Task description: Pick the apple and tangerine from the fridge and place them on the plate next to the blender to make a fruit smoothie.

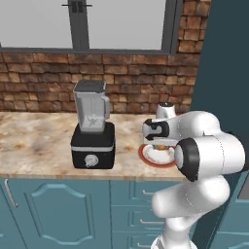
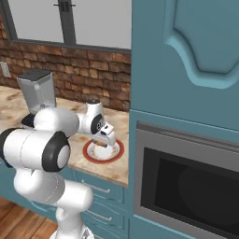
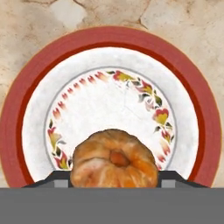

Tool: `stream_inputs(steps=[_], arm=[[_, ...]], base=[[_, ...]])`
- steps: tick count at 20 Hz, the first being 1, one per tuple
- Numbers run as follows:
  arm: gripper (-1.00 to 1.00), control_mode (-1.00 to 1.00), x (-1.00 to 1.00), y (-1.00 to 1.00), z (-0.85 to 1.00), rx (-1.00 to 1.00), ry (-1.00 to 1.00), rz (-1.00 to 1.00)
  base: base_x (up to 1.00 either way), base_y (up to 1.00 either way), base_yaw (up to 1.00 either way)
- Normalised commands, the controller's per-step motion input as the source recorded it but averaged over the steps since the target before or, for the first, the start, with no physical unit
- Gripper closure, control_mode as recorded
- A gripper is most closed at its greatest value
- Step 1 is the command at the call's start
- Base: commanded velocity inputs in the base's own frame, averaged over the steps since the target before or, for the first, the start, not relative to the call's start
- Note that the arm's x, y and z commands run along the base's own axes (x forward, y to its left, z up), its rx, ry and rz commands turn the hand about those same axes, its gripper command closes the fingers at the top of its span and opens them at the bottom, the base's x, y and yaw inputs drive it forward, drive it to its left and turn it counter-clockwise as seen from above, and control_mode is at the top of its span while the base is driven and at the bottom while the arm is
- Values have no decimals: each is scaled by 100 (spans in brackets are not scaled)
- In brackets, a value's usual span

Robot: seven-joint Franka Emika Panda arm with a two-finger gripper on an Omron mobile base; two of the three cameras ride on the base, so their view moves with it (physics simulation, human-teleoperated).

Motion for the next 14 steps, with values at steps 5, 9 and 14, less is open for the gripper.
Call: stream_inputs(steps=[5,9,14], arm=[[-100,-100,0,3,3,0,-9,-4],[-100,-100,-40,20,35,0,-10,-5],[-100,-100,-96,36,63,0,-9,-1]], base=[[0,0,0],[0,0,0],[0,0,0]])
